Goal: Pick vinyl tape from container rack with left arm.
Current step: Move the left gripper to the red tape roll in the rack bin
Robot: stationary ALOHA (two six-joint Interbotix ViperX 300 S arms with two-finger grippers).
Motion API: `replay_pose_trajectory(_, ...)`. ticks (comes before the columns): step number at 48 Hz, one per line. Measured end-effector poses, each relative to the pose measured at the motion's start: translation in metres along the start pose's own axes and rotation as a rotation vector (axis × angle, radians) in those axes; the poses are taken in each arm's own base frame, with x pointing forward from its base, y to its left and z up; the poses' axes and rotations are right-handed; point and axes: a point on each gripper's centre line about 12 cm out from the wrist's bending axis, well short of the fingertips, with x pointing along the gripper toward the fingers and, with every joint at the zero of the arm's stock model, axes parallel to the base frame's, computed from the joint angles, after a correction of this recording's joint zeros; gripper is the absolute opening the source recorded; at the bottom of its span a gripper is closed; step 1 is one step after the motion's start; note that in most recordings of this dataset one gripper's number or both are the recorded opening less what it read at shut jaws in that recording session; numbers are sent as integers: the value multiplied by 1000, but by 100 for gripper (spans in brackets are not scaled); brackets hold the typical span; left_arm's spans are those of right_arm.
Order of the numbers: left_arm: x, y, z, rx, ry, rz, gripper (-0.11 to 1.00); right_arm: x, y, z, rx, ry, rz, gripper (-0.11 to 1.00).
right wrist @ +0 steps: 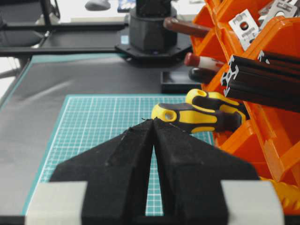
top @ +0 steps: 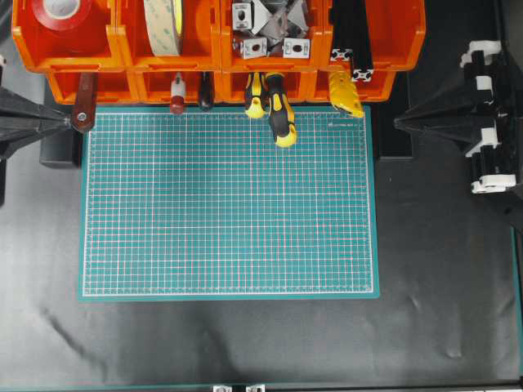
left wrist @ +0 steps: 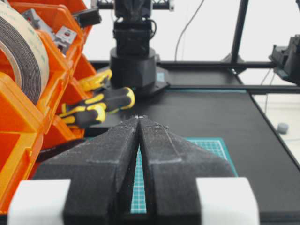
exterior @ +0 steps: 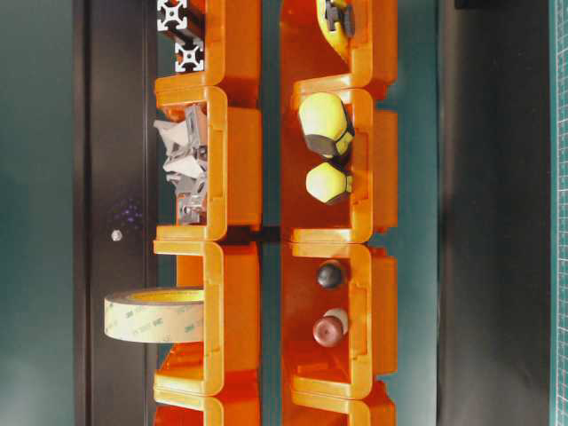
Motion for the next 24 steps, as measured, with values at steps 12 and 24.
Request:
replay_pose_trajectory(12,16,4,45,-7,61,19,0,1,0,2,37,-21,0,0)
replay_pose_trajectory(24,40,12,100,-4,360,66,0,2,0,10,67,-41,1,0)
